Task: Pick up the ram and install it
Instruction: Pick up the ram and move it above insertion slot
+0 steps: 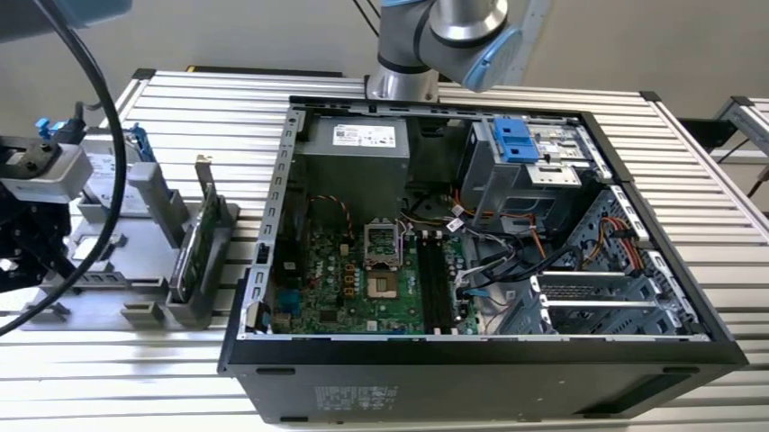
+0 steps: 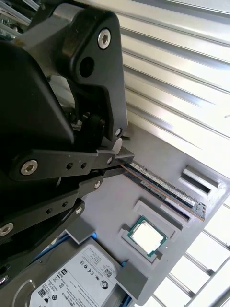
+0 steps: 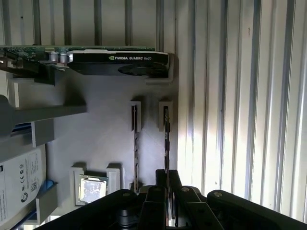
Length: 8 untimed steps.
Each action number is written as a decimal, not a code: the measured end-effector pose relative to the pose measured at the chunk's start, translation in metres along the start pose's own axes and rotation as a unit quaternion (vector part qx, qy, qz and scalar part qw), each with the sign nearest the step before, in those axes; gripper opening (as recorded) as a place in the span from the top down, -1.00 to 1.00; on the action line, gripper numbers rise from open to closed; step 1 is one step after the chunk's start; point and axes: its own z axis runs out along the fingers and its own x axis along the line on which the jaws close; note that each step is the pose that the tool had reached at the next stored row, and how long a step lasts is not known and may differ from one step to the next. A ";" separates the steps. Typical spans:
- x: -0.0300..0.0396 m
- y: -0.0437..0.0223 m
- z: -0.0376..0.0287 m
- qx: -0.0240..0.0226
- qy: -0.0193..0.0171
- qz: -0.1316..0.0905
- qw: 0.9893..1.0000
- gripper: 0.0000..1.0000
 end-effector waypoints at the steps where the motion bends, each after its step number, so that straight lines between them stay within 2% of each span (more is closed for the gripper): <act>1: 0.0000 0.0000 -0.0005 0.000 0.000 0.000 1.000 1.00; 8: 0.0001 -0.0002 -0.0048 0.000 0.000 0.000 1.000 1.00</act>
